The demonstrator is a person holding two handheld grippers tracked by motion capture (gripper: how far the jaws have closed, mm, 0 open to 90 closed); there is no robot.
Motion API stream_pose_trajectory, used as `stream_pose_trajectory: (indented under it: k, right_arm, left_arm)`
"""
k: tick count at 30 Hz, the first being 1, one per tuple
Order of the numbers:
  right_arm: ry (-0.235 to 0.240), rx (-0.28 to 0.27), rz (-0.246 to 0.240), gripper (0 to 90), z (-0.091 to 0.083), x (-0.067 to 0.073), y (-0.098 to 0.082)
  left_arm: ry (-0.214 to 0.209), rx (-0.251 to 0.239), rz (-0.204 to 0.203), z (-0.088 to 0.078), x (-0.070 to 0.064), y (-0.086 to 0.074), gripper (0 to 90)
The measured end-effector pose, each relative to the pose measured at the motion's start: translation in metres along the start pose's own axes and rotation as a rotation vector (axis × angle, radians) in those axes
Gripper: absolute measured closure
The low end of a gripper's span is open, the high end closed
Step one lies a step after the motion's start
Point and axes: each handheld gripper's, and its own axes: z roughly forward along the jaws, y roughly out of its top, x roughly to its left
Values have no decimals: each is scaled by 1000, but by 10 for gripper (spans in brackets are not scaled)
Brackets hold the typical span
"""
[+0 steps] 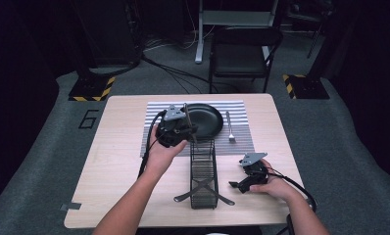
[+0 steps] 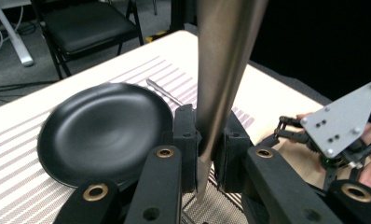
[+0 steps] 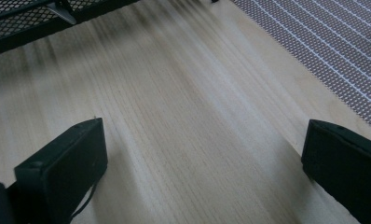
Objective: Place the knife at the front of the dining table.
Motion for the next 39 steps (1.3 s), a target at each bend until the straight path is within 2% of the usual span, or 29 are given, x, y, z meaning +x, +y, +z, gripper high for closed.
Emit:
stream_pose_trajectory:
  k: [9,16,18,24,26,29,31,39]
  right_arm:
    - [1,0,-1,0,0,0,0]
    - [0,0,0,0,0,0,0]
    - [0,-1,1,0,0,0,0]
    - [0,0,1,0,0,0,0]
    - [1,1,-1,0,0,0,0]
    - [0,0,0,0,0,0,0]
    - [0,0,1,0,0,0,0]
    - [0,0,0,0,0,0,0]
  left_arm:
    - [31,-33,-5,-28,10,21,809]
    - [72,-41,-16,-40,25,24,809]
    - [87,-40,-34,-38,35,19,810]
    - [113,-26,-62,-30,50,8,811]
    - [139,-21,-67,-26,56,3,811]
    - [153,-20,-85,-22,65,-3,811]
    - [189,-14,-98,-18,76,-11,811]
    - [231,4,-142,-15,96,-30,811]
